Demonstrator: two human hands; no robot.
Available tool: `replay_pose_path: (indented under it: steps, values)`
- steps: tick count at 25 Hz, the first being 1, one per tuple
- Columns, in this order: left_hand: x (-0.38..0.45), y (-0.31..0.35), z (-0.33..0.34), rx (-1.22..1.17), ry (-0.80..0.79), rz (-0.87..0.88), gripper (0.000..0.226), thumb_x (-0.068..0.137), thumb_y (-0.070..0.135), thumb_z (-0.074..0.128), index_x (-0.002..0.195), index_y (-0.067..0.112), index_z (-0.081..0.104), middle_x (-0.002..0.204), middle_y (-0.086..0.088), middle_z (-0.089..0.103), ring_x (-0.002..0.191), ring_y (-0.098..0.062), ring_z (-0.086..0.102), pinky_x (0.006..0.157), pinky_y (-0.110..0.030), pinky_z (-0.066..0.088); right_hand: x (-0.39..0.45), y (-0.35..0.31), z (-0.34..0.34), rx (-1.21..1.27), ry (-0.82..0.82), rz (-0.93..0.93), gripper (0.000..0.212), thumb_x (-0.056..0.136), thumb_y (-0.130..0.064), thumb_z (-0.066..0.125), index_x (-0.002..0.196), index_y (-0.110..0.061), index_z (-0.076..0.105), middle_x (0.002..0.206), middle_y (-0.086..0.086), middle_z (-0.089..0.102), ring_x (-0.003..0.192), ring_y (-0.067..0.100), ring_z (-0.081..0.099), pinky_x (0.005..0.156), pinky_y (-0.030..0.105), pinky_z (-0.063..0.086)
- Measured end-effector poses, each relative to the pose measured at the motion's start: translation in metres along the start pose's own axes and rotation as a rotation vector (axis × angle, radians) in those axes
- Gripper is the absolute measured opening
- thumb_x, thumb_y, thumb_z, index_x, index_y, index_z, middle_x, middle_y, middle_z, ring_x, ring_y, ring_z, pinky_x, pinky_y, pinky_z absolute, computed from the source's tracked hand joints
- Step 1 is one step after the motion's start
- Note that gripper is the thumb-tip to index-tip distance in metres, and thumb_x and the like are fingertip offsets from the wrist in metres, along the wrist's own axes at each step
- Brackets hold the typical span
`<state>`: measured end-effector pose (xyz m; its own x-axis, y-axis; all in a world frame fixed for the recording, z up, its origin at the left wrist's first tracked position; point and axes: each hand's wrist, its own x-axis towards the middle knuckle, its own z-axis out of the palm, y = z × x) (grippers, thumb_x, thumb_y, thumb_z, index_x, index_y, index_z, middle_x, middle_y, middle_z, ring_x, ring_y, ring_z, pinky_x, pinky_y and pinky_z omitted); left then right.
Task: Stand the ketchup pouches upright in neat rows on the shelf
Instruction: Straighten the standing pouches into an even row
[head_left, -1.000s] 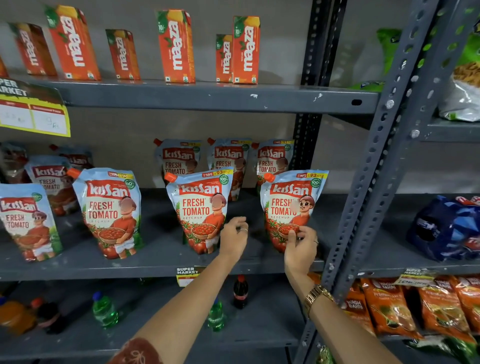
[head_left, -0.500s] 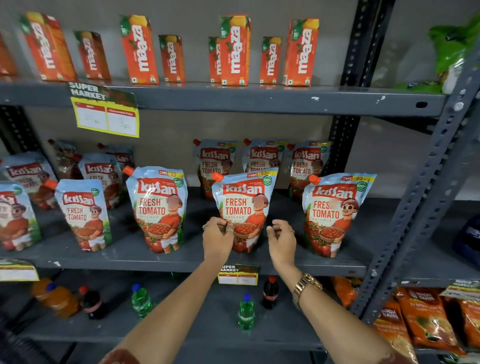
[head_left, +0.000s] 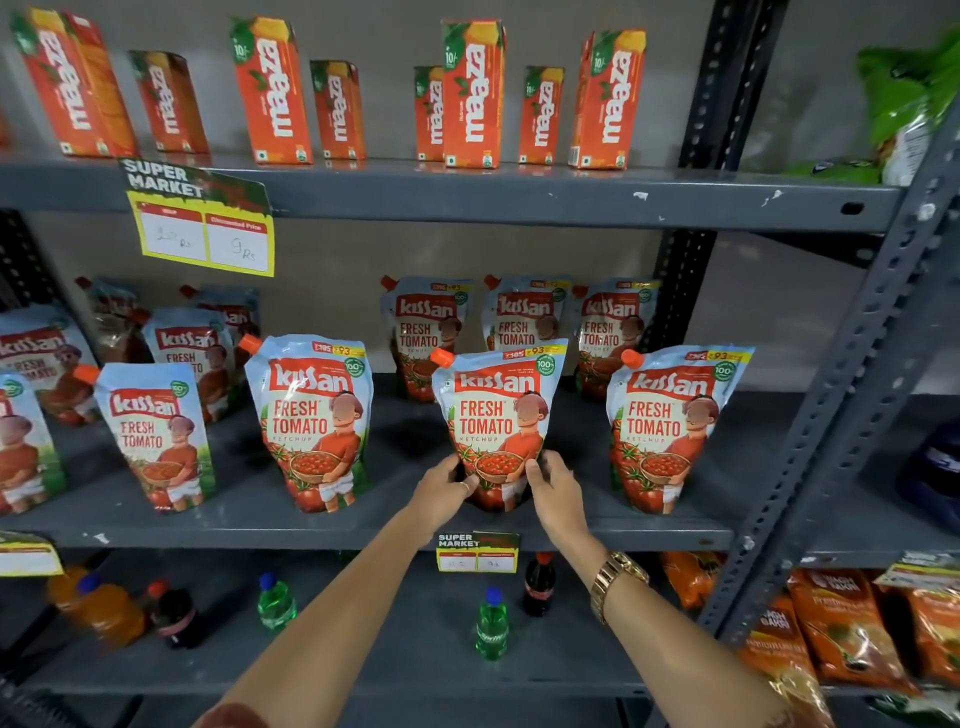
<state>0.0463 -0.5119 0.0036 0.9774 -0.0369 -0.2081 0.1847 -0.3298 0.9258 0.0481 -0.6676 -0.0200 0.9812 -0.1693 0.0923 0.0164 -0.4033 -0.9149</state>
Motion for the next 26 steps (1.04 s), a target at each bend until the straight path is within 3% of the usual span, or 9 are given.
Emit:
replay_pose_path:
  steps: [7, 10, 12, 14, 17, 22, 26]
  values:
    - [0.004, 0.003, 0.028, 0.043, -0.01, 0.042, 0.049, 0.093, 0.013, 0.051, 0.14, 0.019, 0.04, 0.147, -0.006, 0.043, 0.141, -0.025, 0.031, 0.117, -0.042, 0.027, -0.012, 0.005, -0.021, 0.015, 0.103, -0.019, 0.031, 0.098, -0.024, 0.04, 0.116, -0.002, 0.054, 0.114, 0.012, 0.063, 0.102, 0.016, 0.053, 0.082, 0.024, 0.034]
    - [0.003, 0.001, 0.032, 0.025, 0.007, 0.038, 0.051, 0.093, 0.012, 0.051, 0.141, 0.017, 0.038, 0.149, -0.008, 0.041, 0.139, -0.024, 0.034, 0.116, -0.04, 0.029, -0.014, 0.01, -0.023, 0.011, 0.116, -0.018, 0.031, 0.098, -0.024, 0.04, 0.114, -0.002, 0.054, 0.105, 0.008, 0.062, 0.108, 0.026, 0.057, 0.082, 0.025, 0.035]
    - [0.001, 0.002, 0.033, 0.016, 0.02, 0.039, 0.05, 0.093, 0.013, 0.052, 0.141, 0.016, 0.038, 0.149, -0.008, 0.041, 0.138, -0.024, 0.036, 0.116, -0.04, 0.03, -0.018, 0.009, -0.019, -0.006, 0.155, -0.013, 0.033, 0.097, -0.025, 0.043, 0.12, -0.004, 0.052, 0.115, 0.009, 0.06, 0.115, 0.028, 0.054, 0.087, 0.03, 0.041]
    - [-0.001, 0.007, 0.028, -0.038, 0.115, 0.03, 0.049, 0.093, 0.015, 0.052, 0.14, 0.013, 0.041, 0.147, -0.009, 0.042, 0.135, -0.024, 0.039, 0.113, -0.038, 0.033, -0.025, 0.007, -0.012, -0.068, 0.287, -0.017, 0.041, 0.095, -0.024, 0.047, 0.131, -0.006, 0.044, 0.131, 0.013, 0.051, 0.12, 0.029, 0.05, 0.095, 0.036, 0.043]
    - [-0.002, 0.014, 0.005, -0.189, 0.318, 0.033, 0.037, 0.092, 0.013, 0.053, 0.128, 0.009, 0.053, 0.136, -0.013, 0.052, 0.123, -0.025, 0.05, 0.104, -0.033, 0.039, -0.033, -0.01, -0.005, -0.062, 0.469, -0.105, 0.029, 0.092, -0.013, 0.049, 0.12, -0.004, 0.048, 0.118, 0.012, 0.054, 0.106, 0.026, 0.054, 0.083, 0.03, 0.045]
    - [-0.011, 0.004, -0.051, -0.181, 0.515, 0.069, 0.027, 0.09, 0.006, 0.051, 0.115, 0.005, 0.062, 0.117, -0.013, 0.064, 0.109, -0.026, 0.058, 0.09, -0.029, 0.043, -0.038, -0.036, 0.023, -0.002, 0.428, -0.193, 0.013, 0.092, -0.012, 0.049, 0.102, -0.005, 0.055, 0.096, 0.001, 0.056, 0.09, 0.016, 0.054, 0.072, 0.026, 0.042]
    - [-0.022, -0.008, -0.088, -0.174, 0.664, 0.064, 0.011, 0.089, 0.007, 0.052, 0.086, 0.011, 0.061, 0.092, -0.01, 0.061, 0.093, -0.029, 0.057, 0.084, -0.036, 0.051, -0.037, -0.056, 0.059, 0.008, 0.333, -0.287, 0.013, 0.09, -0.005, 0.049, 0.098, -0.005, 0.059, 0.083, -0.001, 0.057, 0.077, 0.015, 0.052, 0.071, 0.026, 0.038]
